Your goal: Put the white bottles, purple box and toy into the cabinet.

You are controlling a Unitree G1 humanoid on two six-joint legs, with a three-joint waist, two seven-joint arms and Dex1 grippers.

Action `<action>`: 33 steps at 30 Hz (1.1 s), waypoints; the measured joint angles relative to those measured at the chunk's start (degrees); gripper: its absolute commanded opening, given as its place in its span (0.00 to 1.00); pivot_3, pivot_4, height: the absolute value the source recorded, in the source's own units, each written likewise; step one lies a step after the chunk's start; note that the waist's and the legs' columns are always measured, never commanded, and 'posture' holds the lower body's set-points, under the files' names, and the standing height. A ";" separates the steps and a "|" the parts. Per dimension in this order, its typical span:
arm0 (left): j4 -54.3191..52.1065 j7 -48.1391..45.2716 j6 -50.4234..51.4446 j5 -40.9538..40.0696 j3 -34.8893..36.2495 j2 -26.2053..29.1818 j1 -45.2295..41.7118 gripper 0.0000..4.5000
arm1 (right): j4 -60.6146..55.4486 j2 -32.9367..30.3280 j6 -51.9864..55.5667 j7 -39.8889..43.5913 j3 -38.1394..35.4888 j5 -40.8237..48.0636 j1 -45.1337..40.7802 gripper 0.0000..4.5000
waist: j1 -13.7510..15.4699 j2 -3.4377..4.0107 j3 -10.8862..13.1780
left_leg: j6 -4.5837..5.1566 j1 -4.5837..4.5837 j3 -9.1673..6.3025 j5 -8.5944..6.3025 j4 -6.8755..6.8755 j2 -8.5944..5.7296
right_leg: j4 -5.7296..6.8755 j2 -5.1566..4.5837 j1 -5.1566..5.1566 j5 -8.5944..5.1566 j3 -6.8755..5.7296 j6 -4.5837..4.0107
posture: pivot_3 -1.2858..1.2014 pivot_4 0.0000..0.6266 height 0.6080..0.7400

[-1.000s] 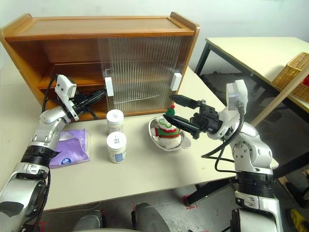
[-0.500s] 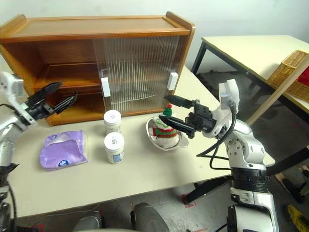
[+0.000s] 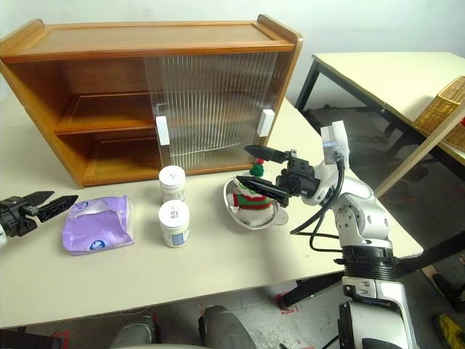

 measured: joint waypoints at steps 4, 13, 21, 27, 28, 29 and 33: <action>0.63 4.18 1.60 0.82 -1.11 -3.26 0.44 0.99 | 0.68 0.03 0.00 0.25 0.02 -0.35 -0.20 1.00 | 0.37 0.00 -0.01 | -0.05 0.05 0.04 0.01 0.00 -0.06 | 0.01 0.07 0.00 -0.01 0.04 -0.03 | 0.46 0.03 1.00; 2.53 3.38 3.79 2.83 -4.81 -0.20 2.32 0.72 | 0.67 0.03 0.11 0.90 0.02 -0.54 -0.20 1.00 | 0.48 0.09 -0.11 | -0.12 0.25 0.06 0.01 -0.01 -0.13 | 0.07 0.18 0.07 0.09 0.06 -0.20 | 0.46 0.03 1.00; 2.75 2.35 3.92 1.77 -3.82 -1.56 1.71 0.12 | 0.62 -0.09 0.19 0.92 0.02 -0.55 -0.19 1.00 | 0.46 0.32 -0.25 | -0.16 0.45 0.06 0.02 -0.02 -0.12 | 0.11 0.23 0.17 0.14 0.05 -0.27 | 0.46 0.03 1.00; 2.04 6.19 3.27 -4.95 5.34 -9.14 -3.48 0.01 | 0.62 -0.16 0.26 0.99 0.02 -0.55 -0.23 1.00 | 0.80 0.30 -0.25 | -0.17 0.55 0.08 0.03 -0.01 -0.14 | 0.10 0.22 0.36 0.08 0.07 -0.18 | 0.46 0.04 1.00; 1.54 6.91 3.35 -6.24 6.44 -9.89 -4.31 0.01 | 0.62 -0.15 0.27 1.00 0.02 -0.55 -0.23 1.00 | 0.84 0.30 -0.25 | -0.17 0.56 0.09 0.03 0.00 -0.16 | 0.10 0.22 0.39 0.07 0.07 -0.16 | 0.46 0.04 1.00; 0.87 7.94 3.75 -8.07 7.64 -10.85 -5.23 0.01 | 0.62 -0.15 0.27 1.01 0.02 -0.55 -0.23 1.00 | 0.90 0.30 -0.25 | -0.17 0.57 0.13 0.03 0.00 -0.19 | 0.10 0.22 0.41 0.06 0.08 -0.14 | 0.46 0.04 1.00; -2.05 12.18 4.97 -15.22 9.82 -12.69 -8.91 0.01 | 0.63 -0.11 0.27 1.14 0.02 -0.55 -0.23 1.00 | 1.28 0.27 -0.23 | -0.17 0.77 0.23 0.04 0.00 -0.20 | 0.10 0.22 0.63 0.01 0.10 -0.05 | 0.46 0.04 1.00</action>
